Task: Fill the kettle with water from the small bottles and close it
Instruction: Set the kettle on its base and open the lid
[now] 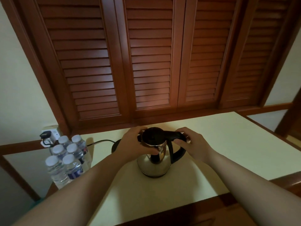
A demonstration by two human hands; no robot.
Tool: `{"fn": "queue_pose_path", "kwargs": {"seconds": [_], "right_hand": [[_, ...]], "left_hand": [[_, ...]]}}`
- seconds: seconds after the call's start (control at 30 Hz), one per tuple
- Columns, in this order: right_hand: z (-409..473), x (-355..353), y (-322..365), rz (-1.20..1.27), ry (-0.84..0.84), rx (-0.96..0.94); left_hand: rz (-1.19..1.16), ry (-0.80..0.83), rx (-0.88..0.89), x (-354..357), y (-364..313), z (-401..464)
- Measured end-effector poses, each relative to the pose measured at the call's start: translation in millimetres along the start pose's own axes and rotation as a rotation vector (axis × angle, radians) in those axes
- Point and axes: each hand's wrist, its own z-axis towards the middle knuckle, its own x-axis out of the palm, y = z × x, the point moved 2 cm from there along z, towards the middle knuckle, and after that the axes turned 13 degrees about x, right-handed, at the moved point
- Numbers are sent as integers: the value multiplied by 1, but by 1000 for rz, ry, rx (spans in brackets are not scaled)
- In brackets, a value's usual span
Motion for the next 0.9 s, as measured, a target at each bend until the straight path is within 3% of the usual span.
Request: {"fn": "queue_pose_path", "kwargs": {"seconds": [0.3, 0.57, 0.77, 0.9], "right_hand": [[3, -7, 13, 6, 101, 73], [18, 0, 72, -298, 310, -232], [30, 2, 87, -545, 456, -194], [34, 2, 89, -562, 439, -195]], "left_hand": [[-80, -4, -14, 3, 12, -7], [-130, -33, -6, 5, 21, -10], [-174, -23, 1, 5, 24, -13], [-203, -9, 3, 3, 26, -14]]}}
